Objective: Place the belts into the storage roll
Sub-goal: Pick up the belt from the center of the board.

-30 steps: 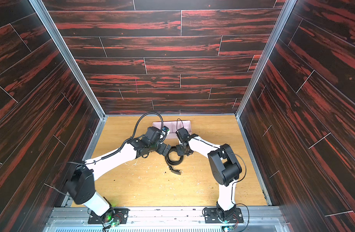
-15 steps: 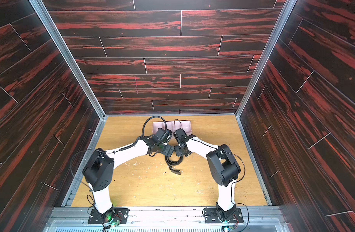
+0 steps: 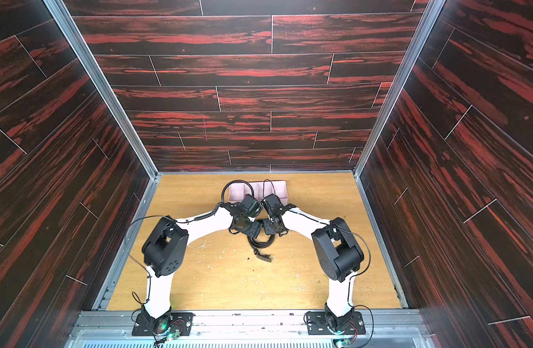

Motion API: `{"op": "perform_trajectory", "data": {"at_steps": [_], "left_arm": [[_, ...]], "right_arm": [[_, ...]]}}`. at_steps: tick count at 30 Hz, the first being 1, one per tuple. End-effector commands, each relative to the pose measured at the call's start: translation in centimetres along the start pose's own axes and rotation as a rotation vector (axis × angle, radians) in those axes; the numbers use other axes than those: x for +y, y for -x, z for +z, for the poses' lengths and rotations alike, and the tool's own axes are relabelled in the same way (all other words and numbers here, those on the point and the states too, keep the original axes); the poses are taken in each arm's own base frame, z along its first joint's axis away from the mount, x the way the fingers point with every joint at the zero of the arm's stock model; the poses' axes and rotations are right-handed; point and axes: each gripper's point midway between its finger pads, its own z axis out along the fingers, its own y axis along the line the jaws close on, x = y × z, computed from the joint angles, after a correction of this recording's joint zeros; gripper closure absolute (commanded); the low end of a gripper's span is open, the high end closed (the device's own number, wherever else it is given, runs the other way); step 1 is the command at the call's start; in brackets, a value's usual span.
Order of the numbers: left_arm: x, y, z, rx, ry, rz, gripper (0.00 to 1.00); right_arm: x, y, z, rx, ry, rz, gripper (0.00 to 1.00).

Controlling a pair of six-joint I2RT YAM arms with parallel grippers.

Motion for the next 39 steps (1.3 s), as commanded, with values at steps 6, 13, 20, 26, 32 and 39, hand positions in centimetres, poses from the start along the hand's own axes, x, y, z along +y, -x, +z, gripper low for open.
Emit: {"op": "perform_trajectory", "data": {"at_steps": [6,13,20,26,32,39], "left_arm": [[-0.1,-1.2,0.7,0.102,-0.019,-0.038,0.53],[-0.2,-2.0,0.4,0.147,-0.026,-0.063,0.72],[0.3,-3.0,-0.1,0.185,0.003,-0.094,0.83],[0.7,-3.2,-1.0,0.178,0.023,-0.172,0.84],[1.4,-3.8,-1.2,0.213,0.085,-0.274,0.88],[1.8,-5.1,-1.1,0.214,0.157,-0.441,1.00]], "right_arm": [[0.6,-2.5,1.0,0.071,0.081,0.007,0.83],[0.7,-2.3,-1.2,0.022,0.120,0.005,0.60],[0.8,-3.7,-5.4,-0.013,0.179,0.055,0.35],[0.7,-7.3,-7.5,0.050,0.195,0.284,0.33],[5.0,-10.0,-9.2,0.049,0.214,0.349,0.33],[9.5,-12.7,-8.9,0.087,0.344,0.645,0.32]]}}
